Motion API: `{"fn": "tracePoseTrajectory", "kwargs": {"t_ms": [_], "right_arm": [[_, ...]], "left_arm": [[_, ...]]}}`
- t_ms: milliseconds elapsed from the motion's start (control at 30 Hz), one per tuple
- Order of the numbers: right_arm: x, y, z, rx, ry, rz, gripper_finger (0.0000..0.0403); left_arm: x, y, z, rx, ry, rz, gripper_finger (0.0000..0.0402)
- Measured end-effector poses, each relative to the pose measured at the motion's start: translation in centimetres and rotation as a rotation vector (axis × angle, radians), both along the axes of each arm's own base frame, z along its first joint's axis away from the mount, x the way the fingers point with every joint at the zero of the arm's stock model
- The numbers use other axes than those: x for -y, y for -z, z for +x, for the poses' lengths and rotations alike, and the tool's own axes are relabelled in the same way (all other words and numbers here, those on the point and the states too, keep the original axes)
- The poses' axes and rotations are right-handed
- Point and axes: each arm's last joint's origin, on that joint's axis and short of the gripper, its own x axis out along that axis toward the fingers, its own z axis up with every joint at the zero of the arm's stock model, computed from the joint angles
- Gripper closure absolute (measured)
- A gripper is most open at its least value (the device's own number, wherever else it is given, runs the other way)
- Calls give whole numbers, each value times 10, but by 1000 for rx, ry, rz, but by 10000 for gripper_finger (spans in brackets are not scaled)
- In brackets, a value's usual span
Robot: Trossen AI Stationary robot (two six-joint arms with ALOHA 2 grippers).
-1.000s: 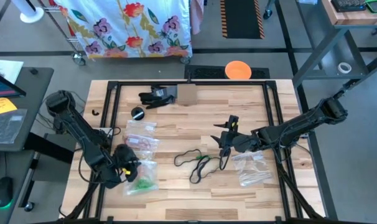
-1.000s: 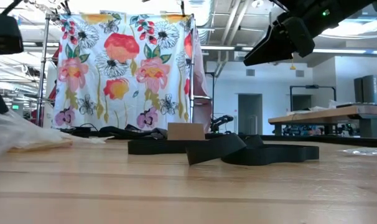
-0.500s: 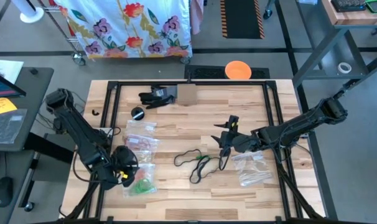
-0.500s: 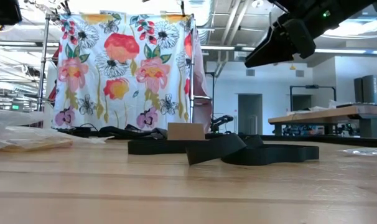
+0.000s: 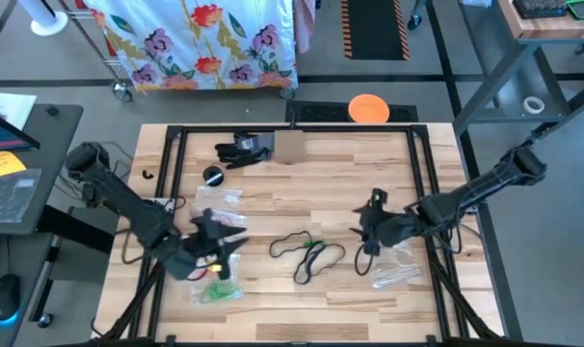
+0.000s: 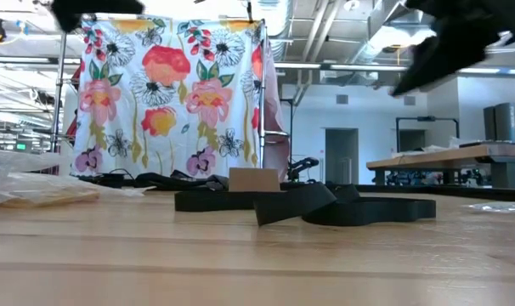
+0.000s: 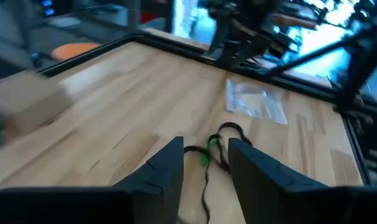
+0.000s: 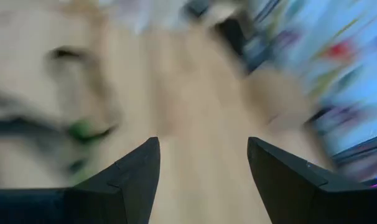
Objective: Sort rubber bands
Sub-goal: Open the transparent zip bag
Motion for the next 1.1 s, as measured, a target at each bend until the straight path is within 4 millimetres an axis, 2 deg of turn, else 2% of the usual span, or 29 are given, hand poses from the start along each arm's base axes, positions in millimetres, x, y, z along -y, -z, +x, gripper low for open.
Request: {"fn": "tracePoseTrajectory", "kwargs": {"t_ms": [100, 233, 433, 533, 600, 767, 967, 1100], "right_arm": [[-3, 8, -16, -88, 125, 124, 168], [-1, 29, -27, -216, 266, 130, 168], [-6, 56, -23, -404, 278, 74, 168], [-8, 69, -22, -504, 280, 37, 168], [-8, 78, -23, -579, 291, -6, 168], [-10, 89, -24, -701, 316, 9, 168], [-13, 76, -19, -711, 311, -25, 168], [-20, 67, -20, -728, 201, 1, 168]], "left_arm": [[-4, 1, 27, -10, 101, 56, 282], [-18, 10, 63, -29, 255, 129, 282], [-50, 1, 92, -71, 318, 228, 282], [-63, -4, 99, -74, 373, 276, 282], [-70, -6, 102, -67, 368, 292, 282], [-82, -4, 103, -99, 328, 275, 282], [-80, -3, 104, -101, 411, 293, 282], [-80, -6, 105, -69, 420, 316, 282]]}}
